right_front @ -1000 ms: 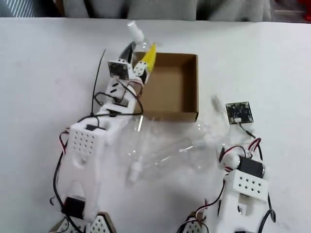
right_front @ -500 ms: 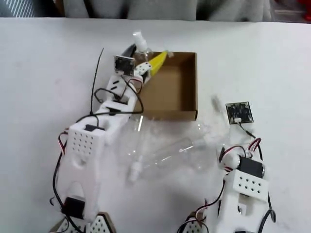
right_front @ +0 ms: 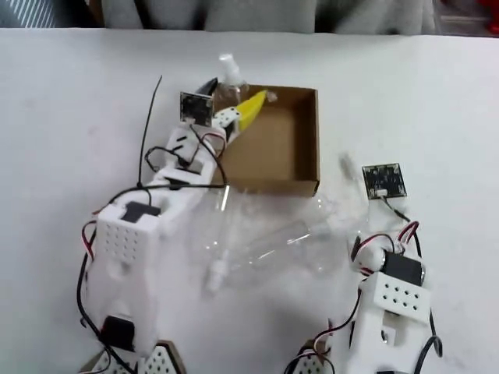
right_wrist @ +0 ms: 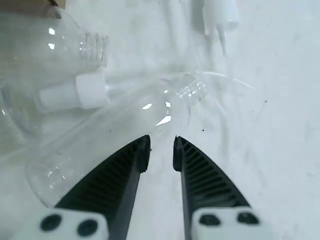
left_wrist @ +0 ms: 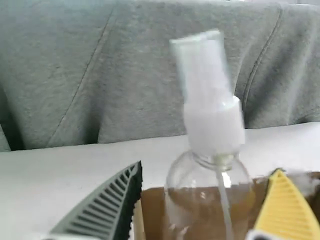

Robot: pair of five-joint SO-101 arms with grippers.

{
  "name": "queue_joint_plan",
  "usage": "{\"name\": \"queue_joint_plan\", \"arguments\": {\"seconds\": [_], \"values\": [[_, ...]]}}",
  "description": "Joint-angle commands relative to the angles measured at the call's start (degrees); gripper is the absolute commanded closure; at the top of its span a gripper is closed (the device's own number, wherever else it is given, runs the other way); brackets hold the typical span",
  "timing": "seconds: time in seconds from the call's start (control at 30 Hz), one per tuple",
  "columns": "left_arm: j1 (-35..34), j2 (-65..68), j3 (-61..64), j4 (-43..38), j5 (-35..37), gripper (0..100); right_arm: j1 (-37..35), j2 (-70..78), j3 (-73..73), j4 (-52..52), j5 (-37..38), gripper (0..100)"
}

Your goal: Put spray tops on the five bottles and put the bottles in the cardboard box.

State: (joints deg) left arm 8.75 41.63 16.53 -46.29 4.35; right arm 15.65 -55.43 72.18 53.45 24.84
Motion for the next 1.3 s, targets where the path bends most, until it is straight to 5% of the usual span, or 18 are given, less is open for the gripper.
{"name": "queue_joint_plan", "arguments": {"seconds": [0.0, 0.13, 0.43, 1.03, 1.13, 1.27], "values": [[-0.8, -10.1, 2.5, 0.3, 0.4, 62, 0.2, 0.7, 0.3, -0.7, 0.7, 93.2], [-0.6, -17.7, 7.8, 1.5, 0.4, 62, 0.2, 0.7, 0.3, -0.7, 0.7, 93.2], [-0.3, -40.7, 19.9, 22.9, 0.2, 62, 0.3, 0.7, 0.4, -0.7, 0.7, 93.2], [-1.1, -84.8, 27.1, 84.6, 0.3, 63, 0.4, 0.7, 1.3, -2.2, 0.7, 93.2], [-2.9, -87.5, 26.6, 88.3, 0.1, 72, 0.4, 0.7, 1.3, -2.2, 0.7, 93.2], [-6.2, -89.9, 27.1, 87.0, 0.0, 98, 0.4, 0.7, 1.5, -2.2, 0.7, 93.2]]}}
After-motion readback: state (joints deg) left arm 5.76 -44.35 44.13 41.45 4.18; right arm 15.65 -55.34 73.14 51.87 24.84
